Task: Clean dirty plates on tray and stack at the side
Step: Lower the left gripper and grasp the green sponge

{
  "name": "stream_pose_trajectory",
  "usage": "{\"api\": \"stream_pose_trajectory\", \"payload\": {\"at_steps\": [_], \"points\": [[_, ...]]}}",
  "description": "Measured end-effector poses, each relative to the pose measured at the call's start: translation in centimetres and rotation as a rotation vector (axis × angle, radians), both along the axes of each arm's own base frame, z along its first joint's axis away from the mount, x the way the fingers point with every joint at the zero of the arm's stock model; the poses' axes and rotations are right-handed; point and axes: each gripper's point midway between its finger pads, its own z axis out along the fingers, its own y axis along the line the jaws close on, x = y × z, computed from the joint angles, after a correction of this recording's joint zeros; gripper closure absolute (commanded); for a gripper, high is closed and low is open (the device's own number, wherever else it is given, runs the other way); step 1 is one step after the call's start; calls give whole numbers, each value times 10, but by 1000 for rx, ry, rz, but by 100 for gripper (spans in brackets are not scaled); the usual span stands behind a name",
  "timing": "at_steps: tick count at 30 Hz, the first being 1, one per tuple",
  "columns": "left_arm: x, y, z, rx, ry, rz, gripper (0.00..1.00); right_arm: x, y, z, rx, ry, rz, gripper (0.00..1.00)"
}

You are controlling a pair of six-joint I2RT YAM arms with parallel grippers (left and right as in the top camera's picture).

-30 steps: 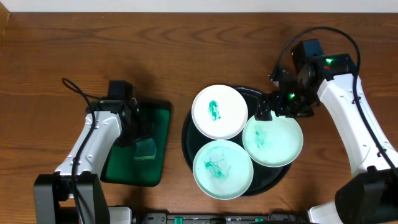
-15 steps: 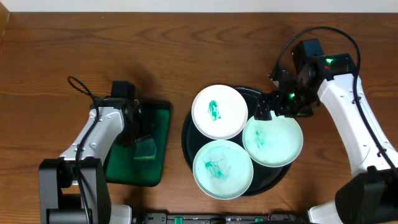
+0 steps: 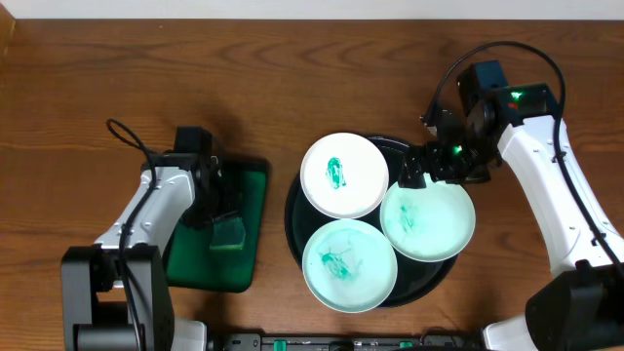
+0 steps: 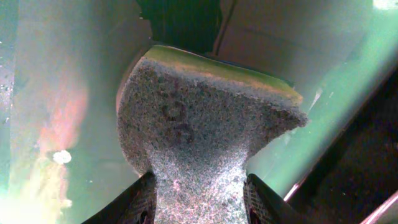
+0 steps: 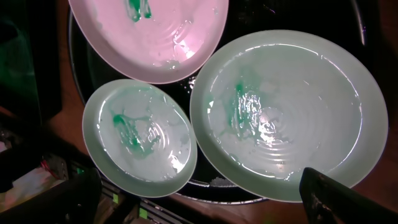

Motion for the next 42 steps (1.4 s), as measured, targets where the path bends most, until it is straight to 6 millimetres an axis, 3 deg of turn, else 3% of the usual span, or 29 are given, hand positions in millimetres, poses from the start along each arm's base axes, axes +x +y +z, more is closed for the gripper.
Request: {"api": "stream_pose_trajectory", "payload": {"at_steps": [6, 9, 33, 36, 42], "points": [[-1, 0, -6, 0, 21, -3, 66, 0, 0, 0, 0, 0, 0, 1], [-1, 0, -7, 1, 22, 0, 93, 0, 0, 0, 0, 0, 0, 1], [0, -13, 2, -79, 24, 2, 93, -2, 0, 0, 2, 8, 0, 1], [0, -10, 16, -59, -9, 13, 93, -2, 0, 0, 2, 8, 0, 1], [9, -3, 74, -21, -207, 26, 93, -2, 0, 0, 2, 8, 0, 1]]}}
